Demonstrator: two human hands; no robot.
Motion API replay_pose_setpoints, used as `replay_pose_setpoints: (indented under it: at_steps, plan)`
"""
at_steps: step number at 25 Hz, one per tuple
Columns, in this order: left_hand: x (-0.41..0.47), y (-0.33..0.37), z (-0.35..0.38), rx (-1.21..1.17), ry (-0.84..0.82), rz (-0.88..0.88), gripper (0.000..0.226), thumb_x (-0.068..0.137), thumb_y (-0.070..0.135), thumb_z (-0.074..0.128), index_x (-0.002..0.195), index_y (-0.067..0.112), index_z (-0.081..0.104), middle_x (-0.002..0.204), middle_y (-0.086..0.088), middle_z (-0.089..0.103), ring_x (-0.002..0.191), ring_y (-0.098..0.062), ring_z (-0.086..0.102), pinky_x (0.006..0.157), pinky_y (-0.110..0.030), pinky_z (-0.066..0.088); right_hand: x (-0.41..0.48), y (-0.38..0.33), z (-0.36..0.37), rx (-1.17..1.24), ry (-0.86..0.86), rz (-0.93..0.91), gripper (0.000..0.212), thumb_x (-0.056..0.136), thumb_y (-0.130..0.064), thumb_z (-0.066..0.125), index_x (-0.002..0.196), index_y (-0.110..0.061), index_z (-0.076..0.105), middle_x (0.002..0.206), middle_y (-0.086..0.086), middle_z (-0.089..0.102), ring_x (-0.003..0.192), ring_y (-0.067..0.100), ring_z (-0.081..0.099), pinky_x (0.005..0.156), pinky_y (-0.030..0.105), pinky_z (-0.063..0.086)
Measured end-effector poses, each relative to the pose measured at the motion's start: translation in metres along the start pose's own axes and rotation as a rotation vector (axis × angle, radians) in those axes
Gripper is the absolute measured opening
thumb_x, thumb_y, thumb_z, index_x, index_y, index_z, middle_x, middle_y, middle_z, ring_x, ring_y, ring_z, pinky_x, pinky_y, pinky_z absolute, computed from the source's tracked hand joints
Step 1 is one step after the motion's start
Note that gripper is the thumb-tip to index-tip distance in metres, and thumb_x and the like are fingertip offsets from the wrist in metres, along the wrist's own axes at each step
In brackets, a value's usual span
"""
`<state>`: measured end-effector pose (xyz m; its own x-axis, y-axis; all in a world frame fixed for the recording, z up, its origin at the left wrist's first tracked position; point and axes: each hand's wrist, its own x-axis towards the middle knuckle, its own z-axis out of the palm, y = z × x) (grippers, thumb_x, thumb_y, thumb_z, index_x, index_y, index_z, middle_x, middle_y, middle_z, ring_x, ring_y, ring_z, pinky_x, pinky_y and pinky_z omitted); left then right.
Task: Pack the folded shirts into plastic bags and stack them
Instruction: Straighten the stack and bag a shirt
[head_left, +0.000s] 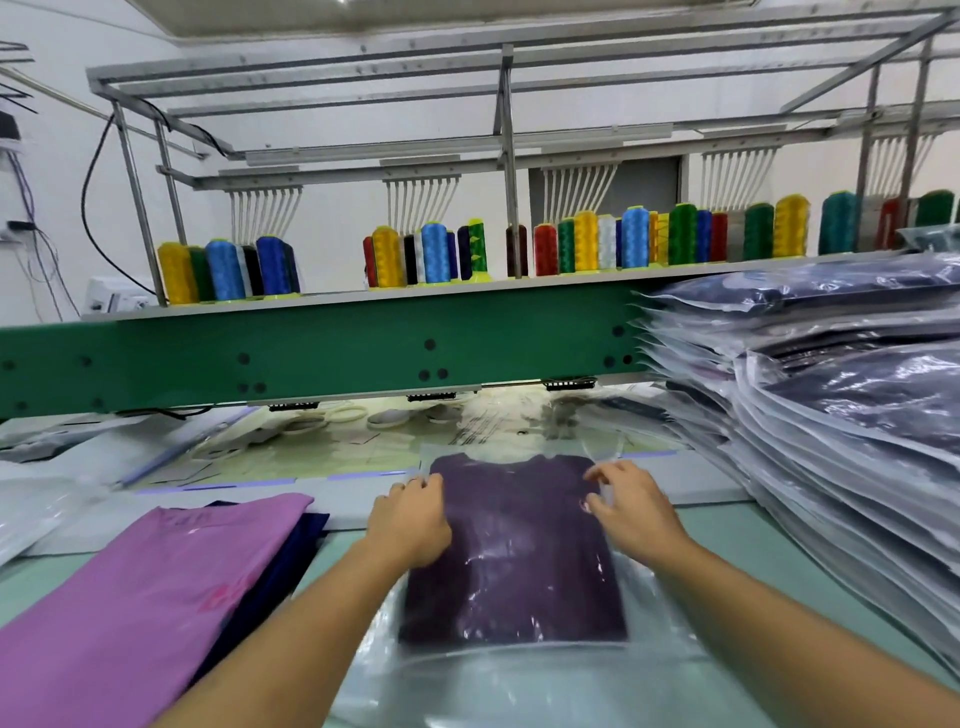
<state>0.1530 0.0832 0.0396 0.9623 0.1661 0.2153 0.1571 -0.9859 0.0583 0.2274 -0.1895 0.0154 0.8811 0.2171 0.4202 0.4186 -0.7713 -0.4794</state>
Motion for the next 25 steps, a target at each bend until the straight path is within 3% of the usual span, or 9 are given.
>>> replay_pose_setpoints:
  at_steps: [2, 5, 8, 11, 14, 18, 21, 25]
  plan:
    - [0.032, 0.015, 0.007, -0.036, 0.029, -0.013, 0.042, 0.095, 0.025, 0.044, 0.136, 0.017, 0.042, 0.142, -0.008, 0.049, 0.131, -0.032, 0.045, 0.109, -0.045, 0.036, 0.034, -0.016, 0.022, -0.1, -0.055, -0.009, 0.041, 0.098, -0.038, 0.049, 0.137, -0.028, 0.051, 0.137, -0.001, 0.05, 0.129, 0.025, 0.044, 0.106, 0.041, 0.04]
    - [0.075, 0.035, 0.025, -0.064, 0.084, 0.018, 0.054, 0.099, 0.03, 0.041, 0.151, 0.02, 0.033, 0.157, -0.005, 0.038, 0.144, -0.027, 0.032, 0.12, -0.043, 0.022, 0.078, -0.037, 0.061, -0.188, -0.183, -0.041, 0.054, 0.101, -0.044, 0.038, 0.153, -0.03, 0.033, 0.16, 0.001, 0.029, 0.146, 0.029, 0.028, 0.116, 0.05, 0.029]
    - [0.11, 0.044, 0.047, -0.059, 0.042, 0.019, 0.058, 0.103, 0.036, 0.033, 0.158, 0.025, 0.02, 0.168, 0.0, 0.016, 0.153, -0.027, 0.013, 0.123, -0.049, 0.008, 0.112, -0.045, 0.096, -0.236, -0.323, -0.009, 0.059, 0.101, -0.049, 0.026, 0.158, -0.04, 0.015, 0.168, -0.001, 0.007, 0.153, 0.035, 0.005, 0.121, 0.059, 0.008]
    - [0.129, 0.034, 0.079, -0.091, -0.066, -0.069, 0.059, 0.102, 0.052, 0.021, 0.159, 0.038, 0.015, 0.17, 0.01, 0.007, 0.155, -0.032, 0.001, 0.119, -0.064, -0.004, 0.127, -0.029, 0.121, -0.294, -0.403, 0.003, 0.061, 0.097, -0.063, 0.018, 0.156, -0.05, 0.007, 0.169, -0.001, -0.003, 0.153, 0.04, -0.006, 0.119, 0.062, -0.005]
    - [0.131, 0.021, 0.1, -0.064, -0.056, -0.162, 0.07, 0.091, 0.073, 0.014, 0.156, 0.046, 0.02, 0.168, 0.012, 0.014, 0.153, -0.038, 0.008, 0.116, -0.069, -0.002, 0.13, -0.009, 0.131, -0.356, -0.366, 0.039, 0.074, 0.088, -0.078, 0.015, 0.156, -0.049, 0.011, 0.169, 0.003, 0.001, 0.153, 0.04, -0.004, 0.121, 0.06, -0.004]
    - [0.13, 0.019, 0.098, -0.023, -0.031, -0.247, 0.096, 0.079, 0.088, 0.006, 0.157, 0.036, 0.025, 0.166, 0.005, 0.023, 0.152, -0.033, 0.018, 0.117, -0.064, 0.007, 0.13, 0.004, 0.121, -0.381, -0.354, 0.11, 0.09, 0.081, -0.088, 0.009, 0.158, -0.041, 0.014, 0.169, 0.005, 0.003, 0.154, 0.034, -0.003, 0.123, 0.053, 0.001]
    - [0.116, 0.009, 0.094, -0.016, -0.075, -0.281, 0.103, 0.081, 0.09, 0.003, 0.161, 0.027, 0.019, 0.169, 0.0, 0.014, 0.155, -0.027, 0.011, 0.118, -0.064, 0.003, 0.116, 0.019, 0.105, -0.409, -0.33, 0.174, 0.09, 0.085, -0.083, 0.004, 0.16, -0.034, 0.01, 0.169, 0.003, 0.001, 0.155, 0.024, -0.002, 0.123, 0.052, 0.001]
    - [0.095, 0.0, 0.064, 0.076, -0.126, -0.323, 0.097, 0.089, 0.083, 0.005, 0.163, 0.021, -0.001, 0.17, -0.006, -0.003, 0.155, -0.037, -0.003, 0.118, -0.067, -0.009, 0.1, 0.017, 0.078, -0.539, -0.229, 0.223, 0.075, 0.098, -0.067, 0.008, 0.161, -0.025, 0.01, 0.168, 0.01, 0.005, 0.155, 0.03, -0.002, 0.121, 0.058, 0.0]
